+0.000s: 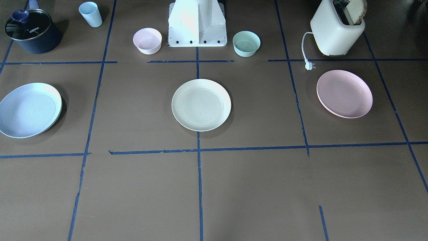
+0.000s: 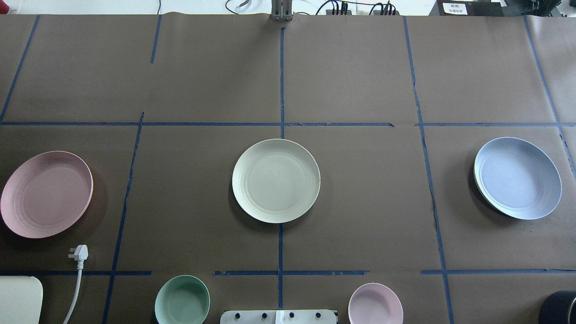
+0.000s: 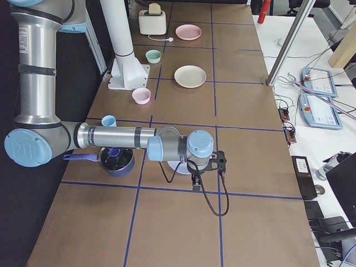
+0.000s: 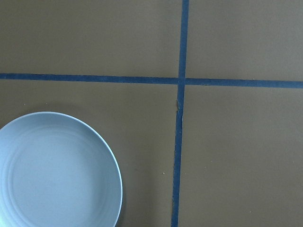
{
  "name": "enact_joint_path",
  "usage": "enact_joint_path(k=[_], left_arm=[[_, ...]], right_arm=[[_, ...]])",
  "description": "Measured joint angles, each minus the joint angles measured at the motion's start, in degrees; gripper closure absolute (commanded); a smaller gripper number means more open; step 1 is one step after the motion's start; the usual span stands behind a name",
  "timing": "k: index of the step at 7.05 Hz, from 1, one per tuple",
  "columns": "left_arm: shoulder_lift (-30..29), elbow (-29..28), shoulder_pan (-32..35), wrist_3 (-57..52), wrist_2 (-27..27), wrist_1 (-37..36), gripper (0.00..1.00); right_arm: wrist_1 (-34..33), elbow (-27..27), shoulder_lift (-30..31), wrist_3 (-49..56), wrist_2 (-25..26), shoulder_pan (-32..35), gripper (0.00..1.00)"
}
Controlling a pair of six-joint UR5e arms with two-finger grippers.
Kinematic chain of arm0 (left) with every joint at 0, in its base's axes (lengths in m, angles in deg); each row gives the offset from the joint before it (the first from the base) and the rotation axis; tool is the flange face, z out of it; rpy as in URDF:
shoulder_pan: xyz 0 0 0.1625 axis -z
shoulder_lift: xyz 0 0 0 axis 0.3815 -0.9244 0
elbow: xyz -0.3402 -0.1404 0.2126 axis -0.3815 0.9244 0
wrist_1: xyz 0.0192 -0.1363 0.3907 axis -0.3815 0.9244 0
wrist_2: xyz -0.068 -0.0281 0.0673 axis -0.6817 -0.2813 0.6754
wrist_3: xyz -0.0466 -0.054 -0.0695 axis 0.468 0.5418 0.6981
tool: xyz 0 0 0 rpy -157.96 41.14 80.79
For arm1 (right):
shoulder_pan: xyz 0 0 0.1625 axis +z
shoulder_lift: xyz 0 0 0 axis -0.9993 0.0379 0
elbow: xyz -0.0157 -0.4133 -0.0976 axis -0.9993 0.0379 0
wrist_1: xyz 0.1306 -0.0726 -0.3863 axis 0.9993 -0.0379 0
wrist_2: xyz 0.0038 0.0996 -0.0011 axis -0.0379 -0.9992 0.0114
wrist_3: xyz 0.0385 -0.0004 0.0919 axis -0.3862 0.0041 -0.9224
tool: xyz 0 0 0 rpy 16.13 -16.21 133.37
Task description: Stack three plates with pink and blue
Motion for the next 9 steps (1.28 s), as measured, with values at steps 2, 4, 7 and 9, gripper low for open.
enact_joint_path(k=[2, 4, 7, 9], left_arm=[[0.0, 0.0, 0.0, 0.1, 0.0, 0.0, 0.00], [0.0, -0.1, 0.0, 0.1, 0.0, 0.0, 0.00], [-0.1, -0.2, 0.0, 0.1, -0.1, 0.0, 0.00], [-0.1, -0.5, 0.0, 0.2, -0.1, 0.8, 0.00]], right_arm=[[0.0, 0.1, 0.1, -0.1, 0.1, 0.0, 0.00], [0.0, 0.1, 0.1, -0.2, 0.0, 0.0, 0.00], [0.0, 0.0, 0.1, -0.2, 0.1, 0.0, 0.00], [0.0, 0.0, 0.1, -0.2, 0.1, 0.0, 0.00]])
